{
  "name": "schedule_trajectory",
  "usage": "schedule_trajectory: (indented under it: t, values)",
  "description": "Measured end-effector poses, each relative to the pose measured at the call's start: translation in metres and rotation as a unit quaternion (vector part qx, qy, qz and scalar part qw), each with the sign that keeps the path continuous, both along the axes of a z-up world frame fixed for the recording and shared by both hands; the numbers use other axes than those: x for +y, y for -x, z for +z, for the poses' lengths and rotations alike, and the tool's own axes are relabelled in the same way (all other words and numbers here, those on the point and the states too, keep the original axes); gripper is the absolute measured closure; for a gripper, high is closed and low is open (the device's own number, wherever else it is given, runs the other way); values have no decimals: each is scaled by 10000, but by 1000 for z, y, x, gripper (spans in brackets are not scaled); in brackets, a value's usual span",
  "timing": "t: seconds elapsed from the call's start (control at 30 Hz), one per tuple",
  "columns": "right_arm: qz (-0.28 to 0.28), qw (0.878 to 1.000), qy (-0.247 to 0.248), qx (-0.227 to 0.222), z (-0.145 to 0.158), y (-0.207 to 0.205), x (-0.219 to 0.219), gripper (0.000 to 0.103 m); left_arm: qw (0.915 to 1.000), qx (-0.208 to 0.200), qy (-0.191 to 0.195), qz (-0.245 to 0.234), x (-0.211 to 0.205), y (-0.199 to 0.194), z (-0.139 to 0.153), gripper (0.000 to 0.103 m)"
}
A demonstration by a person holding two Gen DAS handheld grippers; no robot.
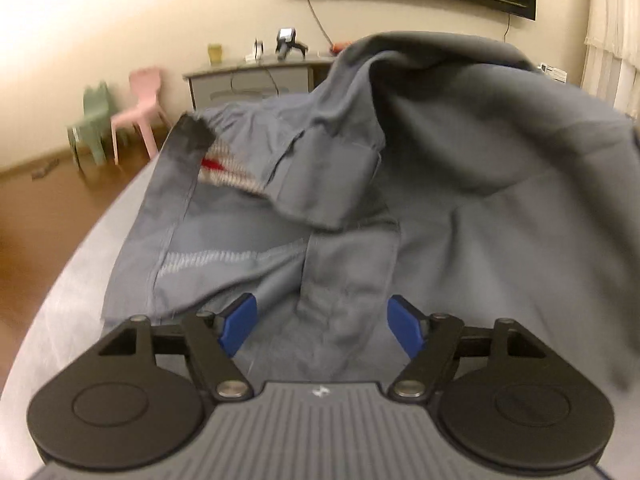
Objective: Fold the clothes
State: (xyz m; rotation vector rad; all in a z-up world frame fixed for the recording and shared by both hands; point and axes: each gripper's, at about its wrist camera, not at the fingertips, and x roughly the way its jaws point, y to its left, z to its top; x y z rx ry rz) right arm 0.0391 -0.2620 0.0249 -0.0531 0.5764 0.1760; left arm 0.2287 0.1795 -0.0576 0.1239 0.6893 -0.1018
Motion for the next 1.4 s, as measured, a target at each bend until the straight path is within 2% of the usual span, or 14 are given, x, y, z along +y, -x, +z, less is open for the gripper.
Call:
schedule_trajectory:
  t: [0.13,0.23,0.27,0.4,0.6,0.7,0.77,0.8,0.87,0.93,1.0,1.23,1.33,1.4]
  values:
    - [782,9960,423,15,-3,7,44,13,9998,-88,-51,-155,-7,-25,-10,16]
    - [987,9935,543,139,-9,3,52,13,9988,199,236,-374,-5,-41,-19,16]
    - [971,9937,515,218,-11,-1,49,13,9981,270,338,-448,-3,-44,-20,23]
    - [790,9952,395,432,-16,-14,36,13,9943,365,714,-703,4,-46,-10,76]
    - [598,9969,256,447,-16,-17,27,13,9818,-330,1544,-1059,33,19,64,90]
    - [364,9982,243,406,-11,-15,23,13,9660,-871,2106,-1225,54,64,111,92]
    - [116,9989,196,409,-8,-16,12,13,9315,-1842,2836,-1343,96,129,158,92]
    - [-39,9989,157,446,-6,-18,5,13,9225,-2181,2939,-1224,117,155,168,92]
    - [-278,9979,75,575,-11,-24,-7,13,9332,-1980,2970,-422,151,169,158,93]
    - [-506,9960,-58,737,-17,-28,-19,13,9397,-1242,3160,420,177,164,129,94]
    - [-783,9929,-281,853,-21,-30,-33,13,9477,-644,3040,731,180,158,108,92]
    - [-2179,9679,-1091,611,-12,-8,-115,7,9716,134,2238,762,135,143,88,61]
    - [-2687,9541,-1189,578,-22,5,-152,6,9800,363,1820,723,112,136,78,61]
    - [-2789,9510,-1132,713,-36,5,-167,6,9860,506,1422,703,97,129,69,79]
